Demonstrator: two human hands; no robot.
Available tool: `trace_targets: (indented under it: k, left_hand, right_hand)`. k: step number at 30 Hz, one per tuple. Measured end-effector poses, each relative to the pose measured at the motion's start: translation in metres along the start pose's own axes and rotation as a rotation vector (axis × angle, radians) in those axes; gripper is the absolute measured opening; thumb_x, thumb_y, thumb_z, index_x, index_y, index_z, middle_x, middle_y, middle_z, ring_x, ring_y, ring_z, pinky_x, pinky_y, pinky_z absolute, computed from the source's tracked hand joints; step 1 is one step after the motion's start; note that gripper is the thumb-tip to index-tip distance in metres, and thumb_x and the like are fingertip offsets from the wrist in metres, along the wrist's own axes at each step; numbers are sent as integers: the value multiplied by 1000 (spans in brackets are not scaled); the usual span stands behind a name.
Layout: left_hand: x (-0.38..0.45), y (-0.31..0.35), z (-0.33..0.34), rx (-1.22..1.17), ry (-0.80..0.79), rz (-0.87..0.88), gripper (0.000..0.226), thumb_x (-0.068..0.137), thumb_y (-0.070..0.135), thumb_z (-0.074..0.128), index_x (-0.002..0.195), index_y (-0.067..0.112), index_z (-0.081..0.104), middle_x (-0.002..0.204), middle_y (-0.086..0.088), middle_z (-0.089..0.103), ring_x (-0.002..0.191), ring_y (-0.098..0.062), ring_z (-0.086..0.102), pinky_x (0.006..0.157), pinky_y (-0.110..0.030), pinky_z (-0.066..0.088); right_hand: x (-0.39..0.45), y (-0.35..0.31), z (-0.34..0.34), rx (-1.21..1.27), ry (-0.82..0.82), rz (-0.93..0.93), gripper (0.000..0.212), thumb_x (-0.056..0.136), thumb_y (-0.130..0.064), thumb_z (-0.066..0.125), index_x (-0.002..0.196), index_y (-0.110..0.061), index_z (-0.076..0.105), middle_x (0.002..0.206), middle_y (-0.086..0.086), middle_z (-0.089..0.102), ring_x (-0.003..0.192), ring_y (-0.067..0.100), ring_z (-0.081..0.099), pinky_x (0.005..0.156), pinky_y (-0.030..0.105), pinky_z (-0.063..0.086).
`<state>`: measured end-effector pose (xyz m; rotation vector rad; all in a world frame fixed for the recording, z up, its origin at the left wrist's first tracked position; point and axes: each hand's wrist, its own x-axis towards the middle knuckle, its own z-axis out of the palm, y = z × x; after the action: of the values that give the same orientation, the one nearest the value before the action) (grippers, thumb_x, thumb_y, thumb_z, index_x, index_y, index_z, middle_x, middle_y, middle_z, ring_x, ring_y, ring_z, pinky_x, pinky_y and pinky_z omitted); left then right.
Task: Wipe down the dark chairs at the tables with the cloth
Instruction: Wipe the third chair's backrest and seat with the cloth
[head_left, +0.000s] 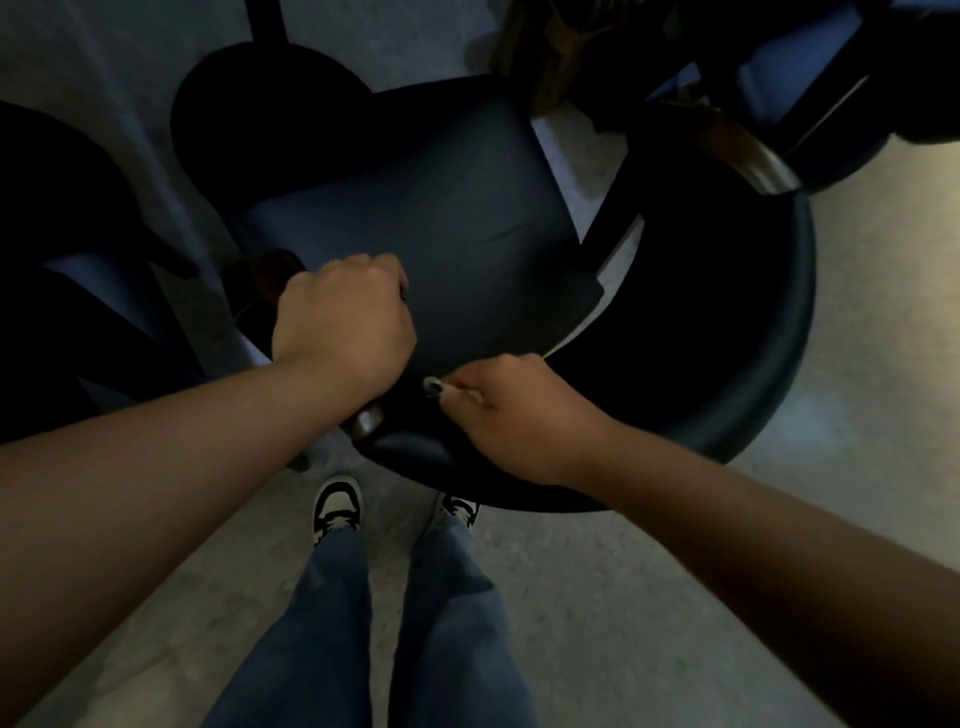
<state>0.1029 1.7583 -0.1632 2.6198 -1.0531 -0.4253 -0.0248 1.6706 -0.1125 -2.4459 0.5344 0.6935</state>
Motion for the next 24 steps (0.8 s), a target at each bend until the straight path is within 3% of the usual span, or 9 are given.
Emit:
trace_targets:
  k: [3, 7, 13, 15, 18, 21, 24]
  left_hand:
    - [0, 1, 0, 4, -5, 3, 22, 91, 25, 49, 105, 17, 63, 103, -10, 67, 93, -33, 60, 72, -33, 30]
    - [0, 2, -1, 12, -25, 9, 23, 89, 31, 50, 103, 17, 63, 99, -10, 67, 90, -34, 60, 71, -32, 26]
    - [1, 0, 1, 88, -72, 52, 25, 87, 35, 50, 98, 17, 63, 91, -10, 67, 84, -32, 60, 70, -32, 26]
    - [1, 0, 0, 93, -82, 28, 24, 87, 36, 51, 96, 18, 64, 87, -10, 66, 73, -29, 54, 69, -32, 27]
    - [1, -3, 1, 70, -90, -20, 21, 86, 36, 52, 94, 21, 65, 69, -1, 52, 54, -14, 31, 68, -31, 25]
    - [2, -4, 3, 71, -83, -33, 18, 85, 36, 54, 91, 24, 65, 65, 5, 41, 51, -9, 20, 66, -31, 24]
    - [1, -5, 5, 74, -61, -44, 17, 84, 38, 54, 90, 26, 65, 67, 1, 52, 51, -8, 18, 63, -31, 23]
  right_hand:
    - [-10, 11, -4, 42, 25, -23, 26, 95, -15, 46, 75, -6, 59, 77, 9, 64, 76, 28, 59, 68, 30, 39]
    - [-20, 57, -29, -169, -153, -7, 26, 94, -15, 43, 101, -7, 67, 99, 11, 69, 90, 27, 63, 84, 38, 47]
    - [-17, 109, -62, -266, -247, 22, 33, 94, -13, 50, 118, -27, 67, 117, -4, 68, 106, 14, 63, 96, 27, 45]
    - [-10, 126, -74, -331, -271, 43, 32, 94, -13, 51, 118, -26, 67, 117, -4, 68, 105, 14, 63, 95, 23, 43]
    - [5, 153, -95, -451, -314, 53, 31, 95, -14, 50, 121, -21, 65, 120, 1, 66, 109, 19, 62, 99, 34, 44]
    - [22, 179, -122, -568, -327, 41, 31, 95, -13, 49, 121, -17, 66, 124, 6, 65, 113, 27, 60, 100, 41, 43]
    - [43, 198, -147, -693, -331, 43, 31, 96, -14, 48, 122, -13, 64, 128, 12, 61, 116, 32, 57, 100, 43, 42]
